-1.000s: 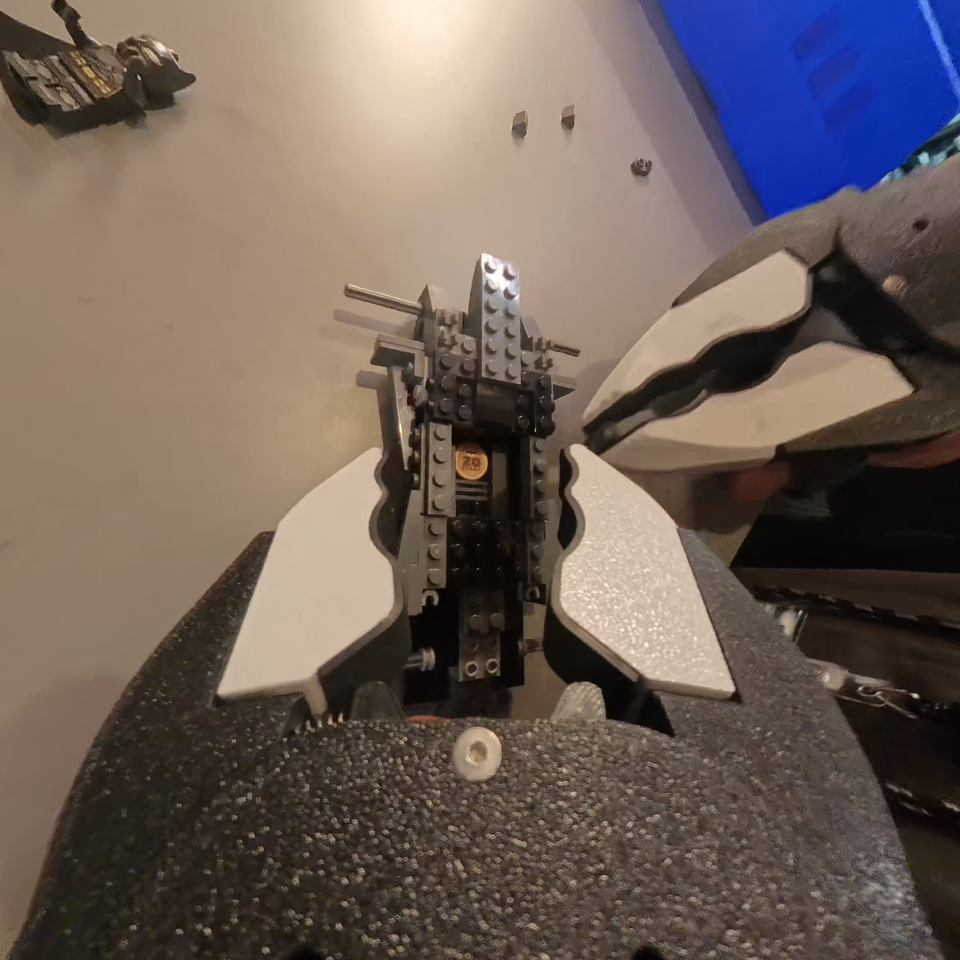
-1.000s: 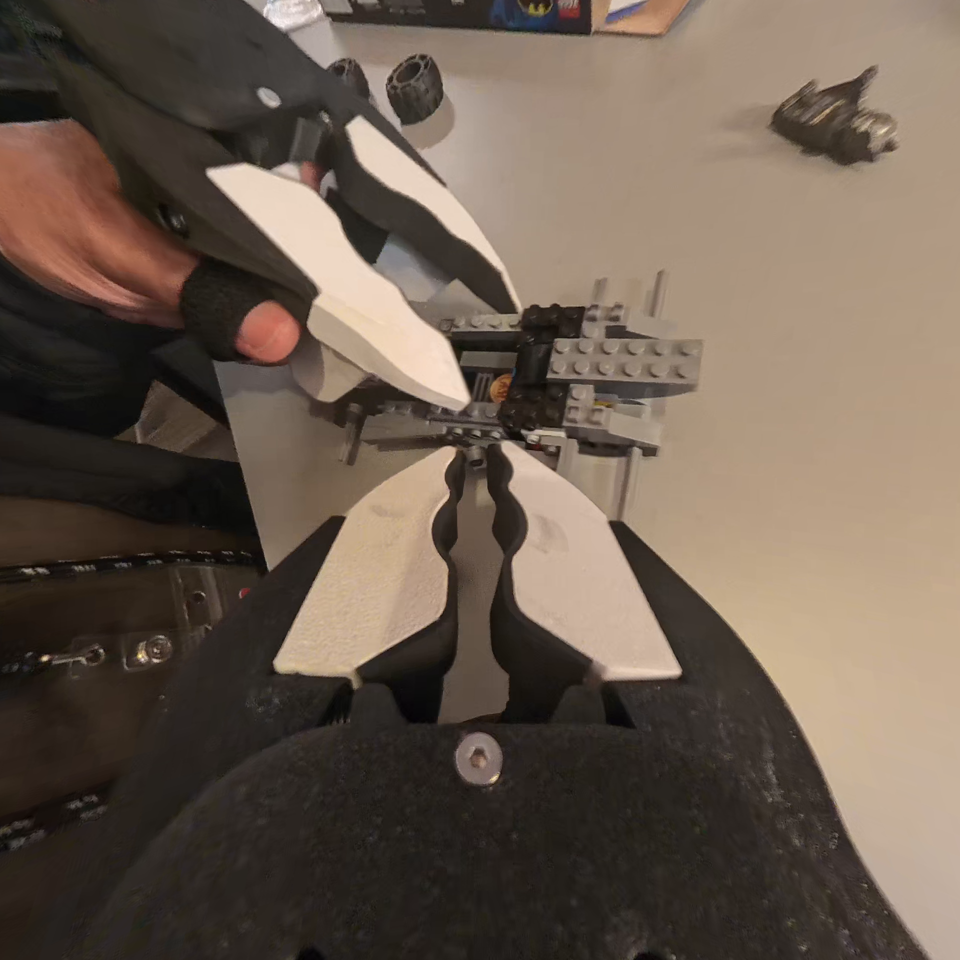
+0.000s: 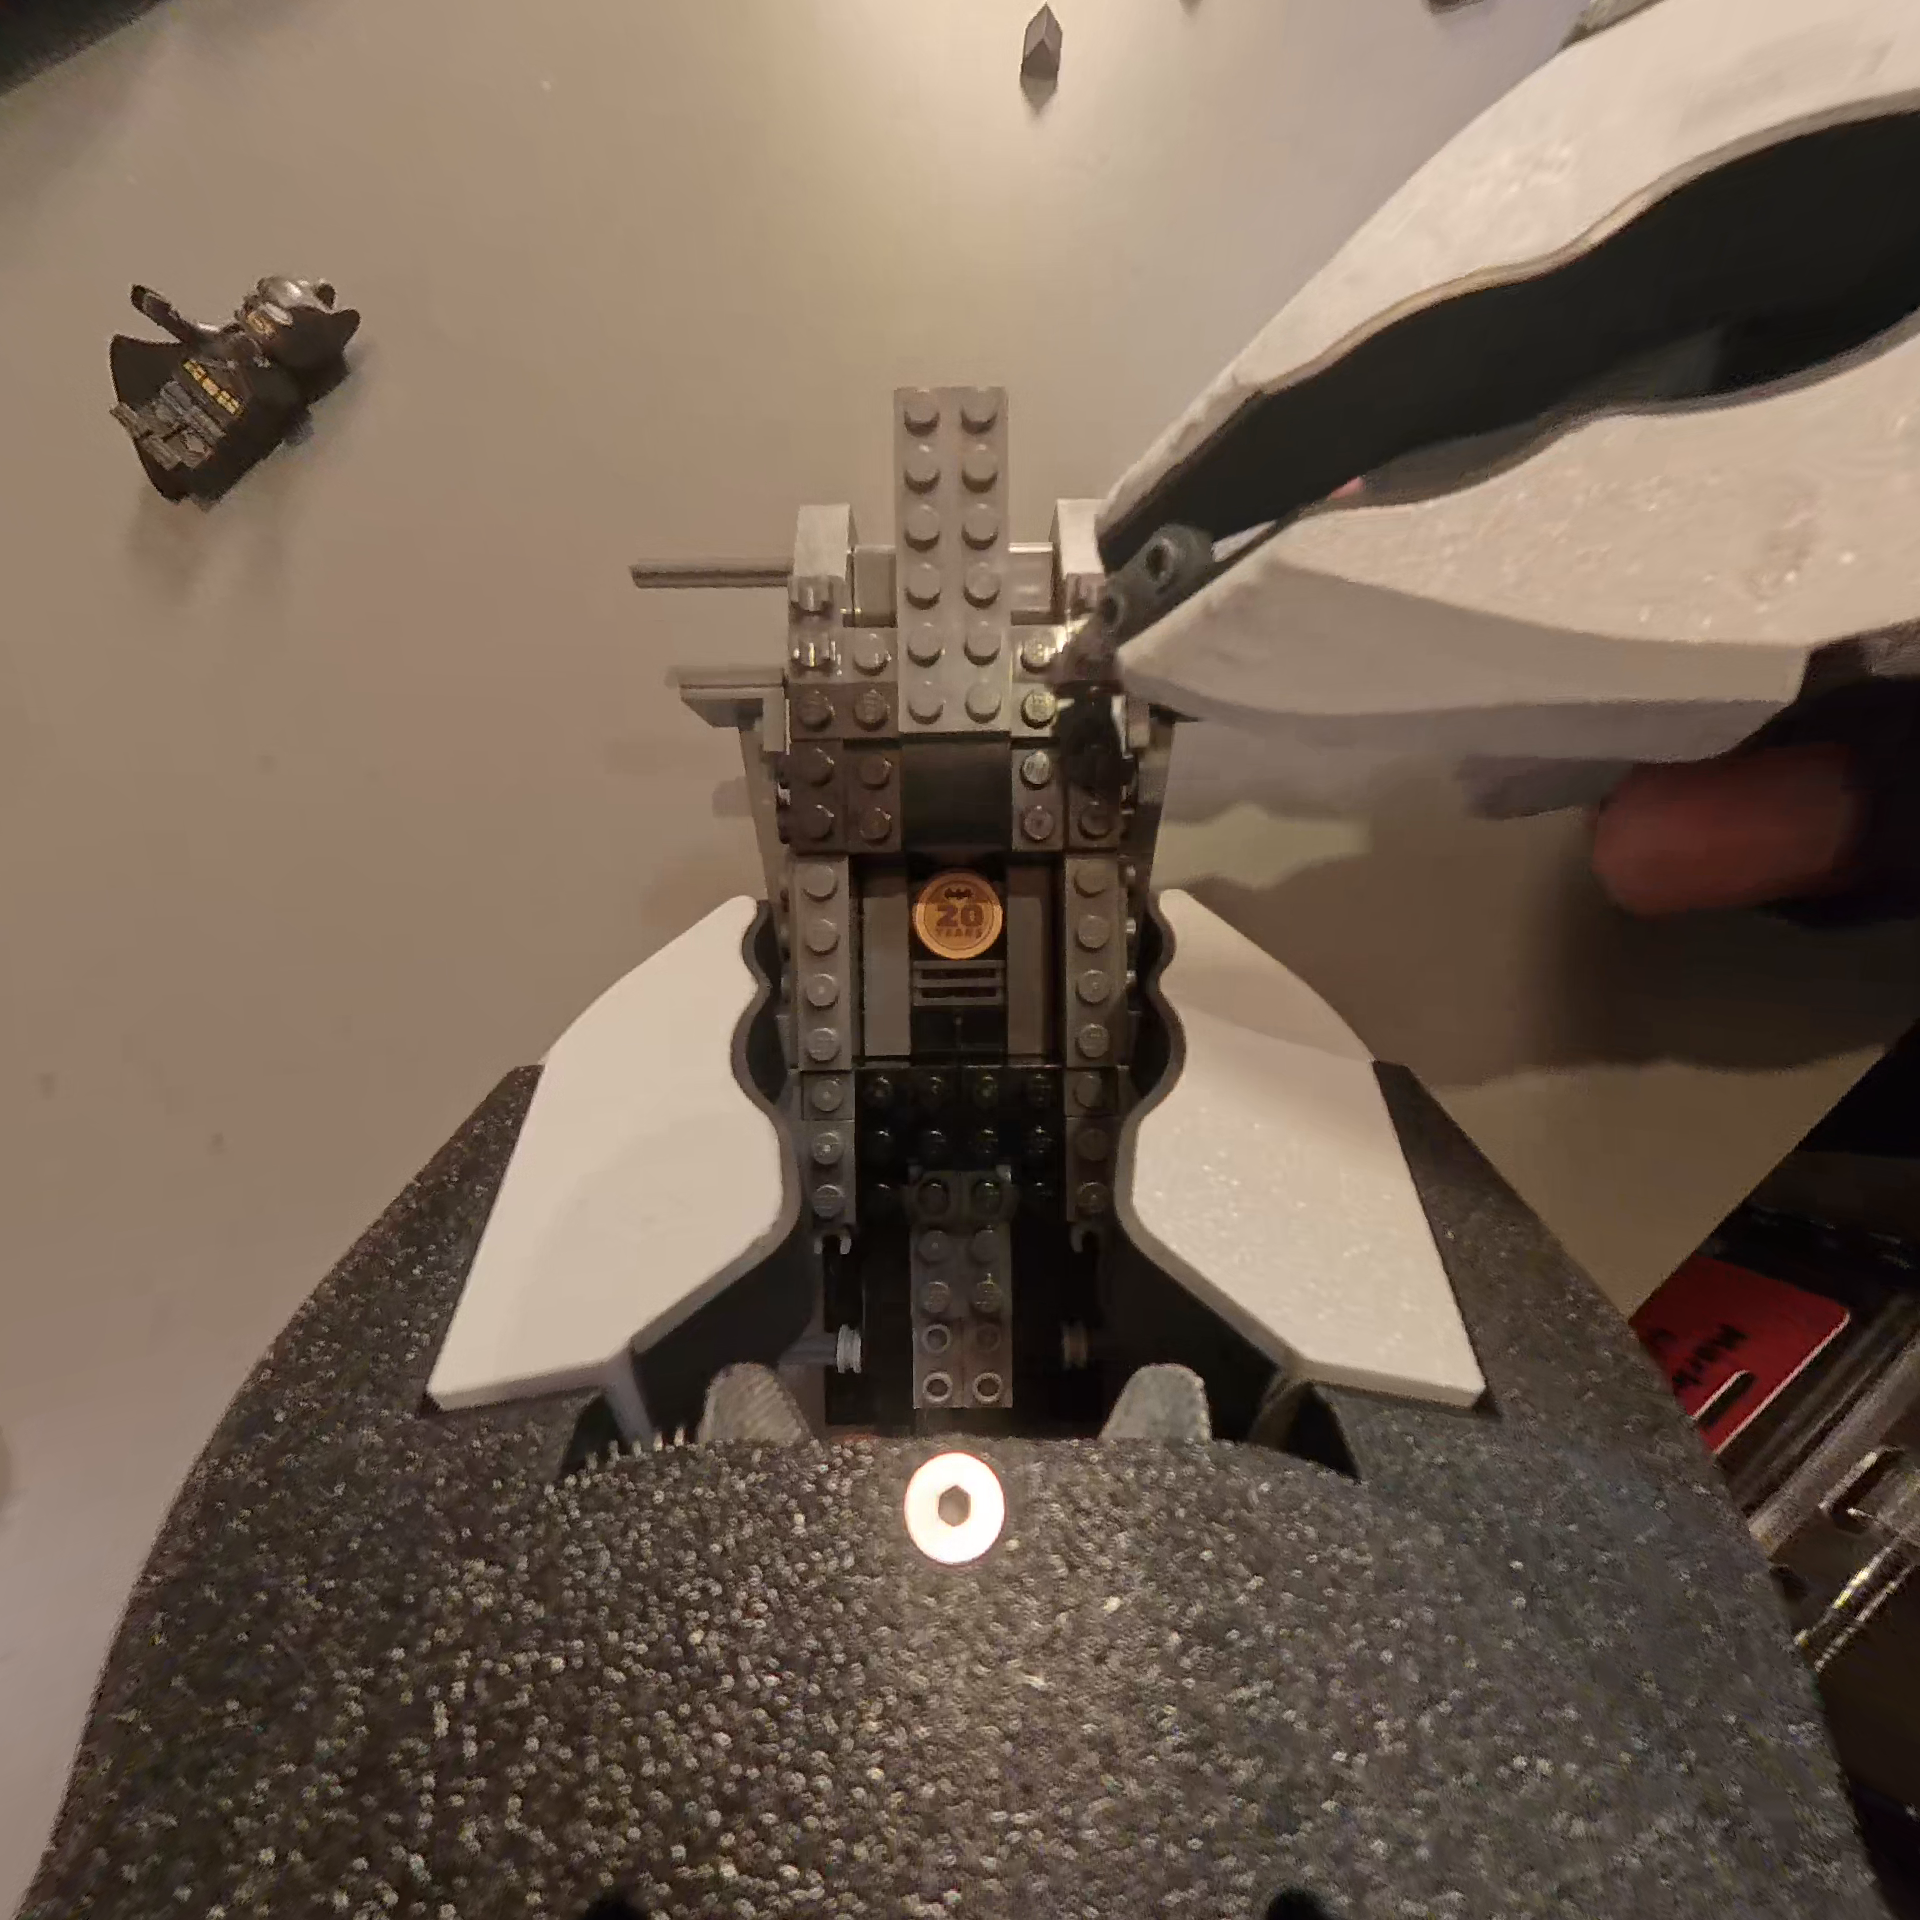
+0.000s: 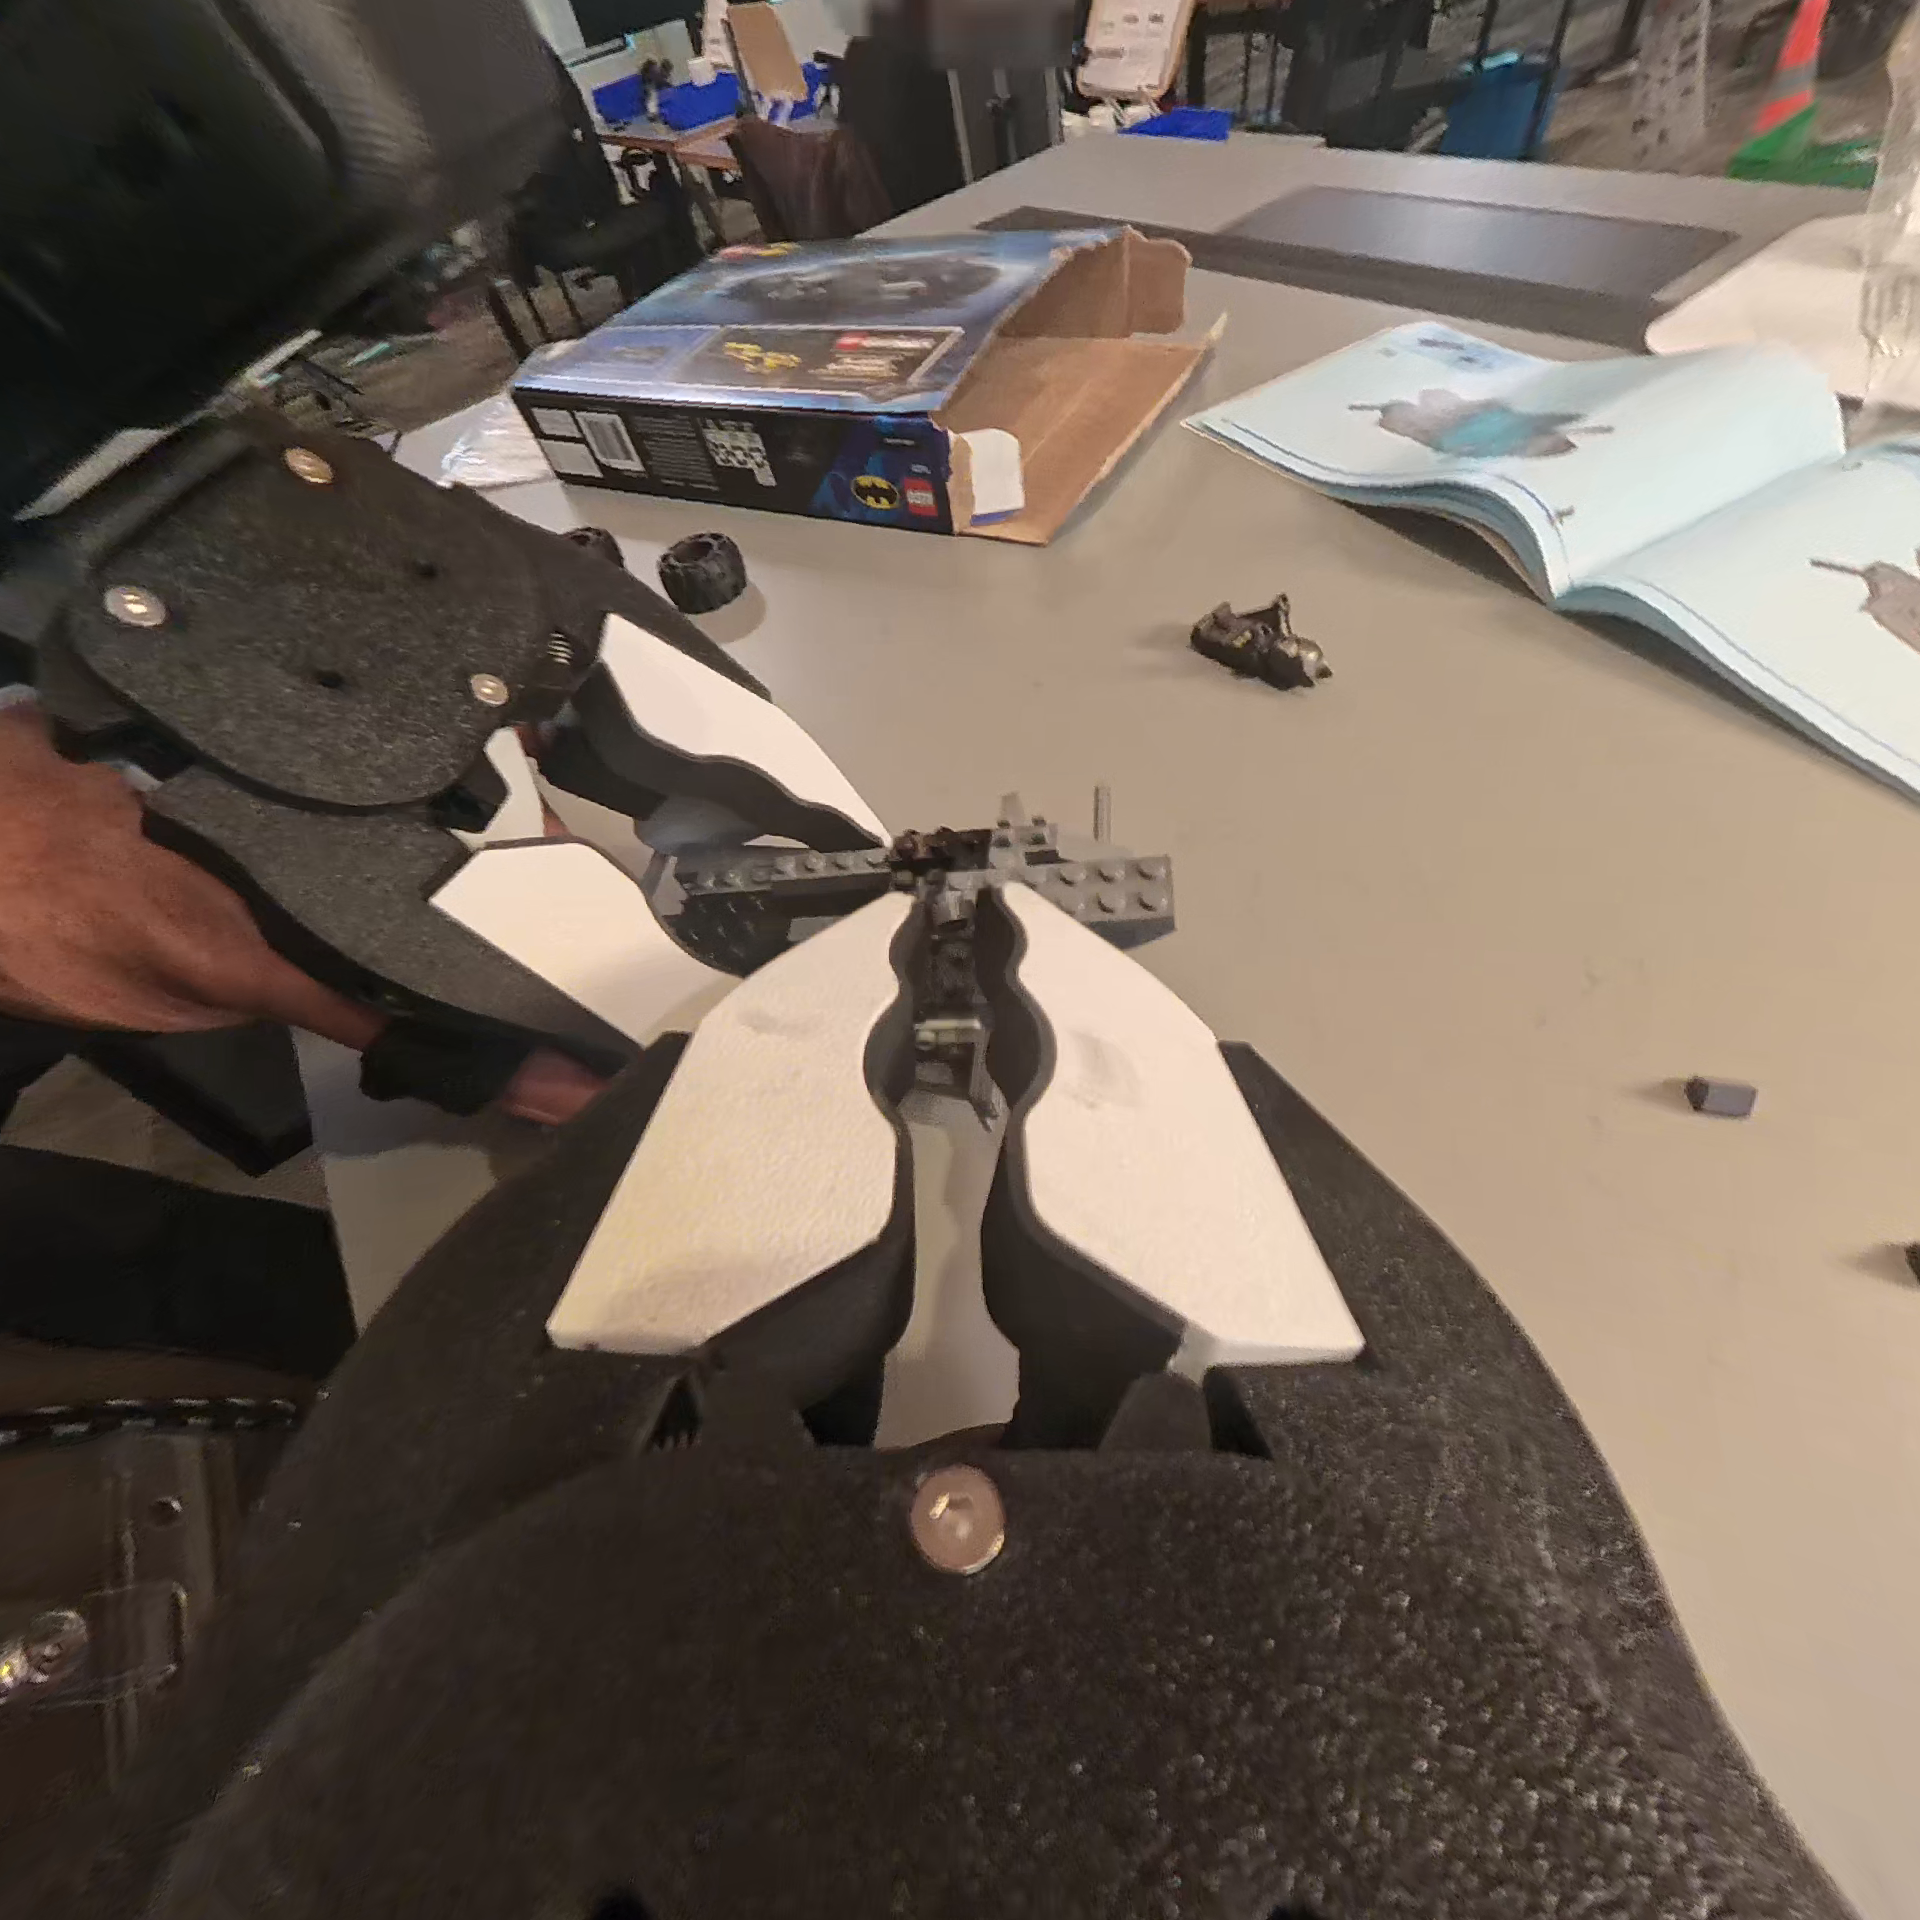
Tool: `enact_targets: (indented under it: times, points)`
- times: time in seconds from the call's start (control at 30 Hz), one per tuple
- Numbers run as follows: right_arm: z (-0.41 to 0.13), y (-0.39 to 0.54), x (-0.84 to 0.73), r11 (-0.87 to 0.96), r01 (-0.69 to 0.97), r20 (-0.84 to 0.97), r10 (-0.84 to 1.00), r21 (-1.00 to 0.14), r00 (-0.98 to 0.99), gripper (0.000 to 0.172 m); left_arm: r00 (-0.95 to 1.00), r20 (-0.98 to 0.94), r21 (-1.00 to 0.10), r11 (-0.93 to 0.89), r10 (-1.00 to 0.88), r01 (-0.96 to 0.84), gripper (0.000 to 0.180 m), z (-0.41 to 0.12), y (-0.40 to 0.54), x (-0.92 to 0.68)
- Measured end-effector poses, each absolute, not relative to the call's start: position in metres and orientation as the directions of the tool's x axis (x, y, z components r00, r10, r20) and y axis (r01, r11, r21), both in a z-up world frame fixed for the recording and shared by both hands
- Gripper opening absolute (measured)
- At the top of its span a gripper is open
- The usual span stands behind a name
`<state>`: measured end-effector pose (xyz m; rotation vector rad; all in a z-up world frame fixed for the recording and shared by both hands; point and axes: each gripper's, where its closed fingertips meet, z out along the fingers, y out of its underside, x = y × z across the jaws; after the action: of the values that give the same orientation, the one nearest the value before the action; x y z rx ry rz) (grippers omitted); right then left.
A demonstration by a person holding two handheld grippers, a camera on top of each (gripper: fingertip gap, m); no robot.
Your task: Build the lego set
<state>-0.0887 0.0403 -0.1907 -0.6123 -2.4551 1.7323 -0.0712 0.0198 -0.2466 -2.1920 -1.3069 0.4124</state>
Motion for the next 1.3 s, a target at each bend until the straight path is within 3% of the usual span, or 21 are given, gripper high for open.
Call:
enact_targets:
  times: [0.2,1.3]
  points:
    - [-0.193,0.037,-0.085,0.320,0.238,-0.152,0.271,-0.917,-0.950,0.008,0.504,0.013,-0.601,-0.397,0.863,0.694,0.066,-0.238,0.023,-0.069]
    - [-0.194,0.047,-0.084,0.390,0.119,-0.047,0.191,-0.913,-0.981,0.018,0.554,0.061,-0.578,-0.423,0.830,0.698,0.066,-0.231,0.022,-0.066]
